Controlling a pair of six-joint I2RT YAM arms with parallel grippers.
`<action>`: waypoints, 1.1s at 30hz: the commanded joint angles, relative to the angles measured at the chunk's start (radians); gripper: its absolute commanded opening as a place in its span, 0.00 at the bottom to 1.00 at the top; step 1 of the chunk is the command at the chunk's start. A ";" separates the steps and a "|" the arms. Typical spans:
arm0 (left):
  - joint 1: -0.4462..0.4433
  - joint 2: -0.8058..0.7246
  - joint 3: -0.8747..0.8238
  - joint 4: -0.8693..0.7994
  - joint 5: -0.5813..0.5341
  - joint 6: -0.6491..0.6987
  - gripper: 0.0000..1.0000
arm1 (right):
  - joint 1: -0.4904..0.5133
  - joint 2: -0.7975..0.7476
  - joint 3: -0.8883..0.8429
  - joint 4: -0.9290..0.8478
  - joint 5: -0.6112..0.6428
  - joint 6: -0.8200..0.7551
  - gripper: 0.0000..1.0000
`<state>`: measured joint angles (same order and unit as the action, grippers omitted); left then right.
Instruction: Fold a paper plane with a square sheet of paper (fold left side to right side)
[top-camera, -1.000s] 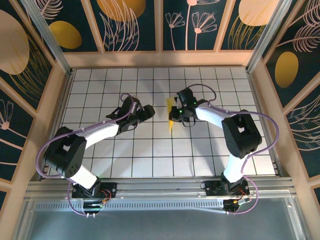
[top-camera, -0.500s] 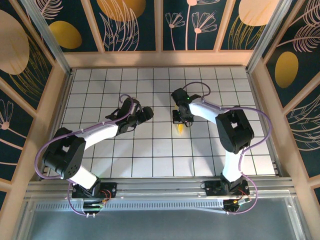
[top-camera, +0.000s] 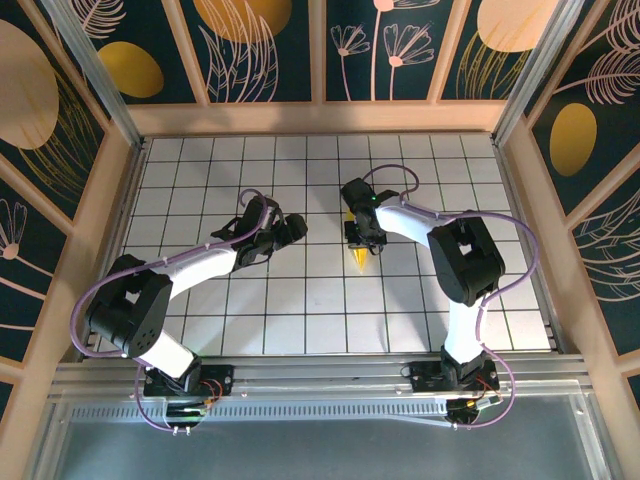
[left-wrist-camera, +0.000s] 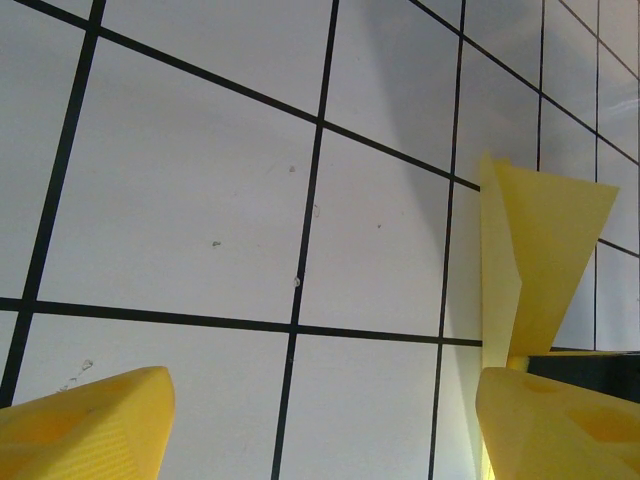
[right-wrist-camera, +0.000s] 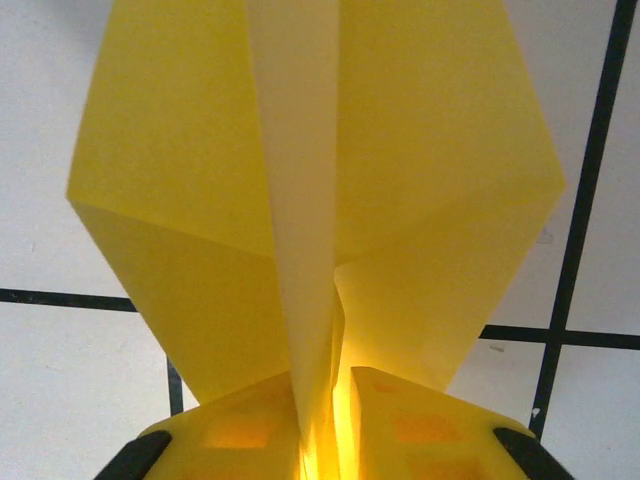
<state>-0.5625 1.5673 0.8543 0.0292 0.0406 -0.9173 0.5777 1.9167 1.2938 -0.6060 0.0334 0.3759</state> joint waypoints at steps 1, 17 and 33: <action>0.007 0.017 -0.012 -0.011 0.004 0.011 0.79 | 0.007 0.004 -0.005 0.011 0.003 0.017 0.20; 0.008 0.010 -0.010 -0.017 -0.002 0.013 0.79 | 0.011 0.075 -0.020 0.030 0.015 0.027 0.16; 0.009 -0.171 -0.021 -0.121 -0.167 0.069 0.80 | 0.009 0.118 0.245 -0.073 0.068 0.064 0.05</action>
<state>-0.5617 1.4384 0.8486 -0.0383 -0.0696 -0.8860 0.5835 1.9785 1.4605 -0.6296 0.0704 0.4179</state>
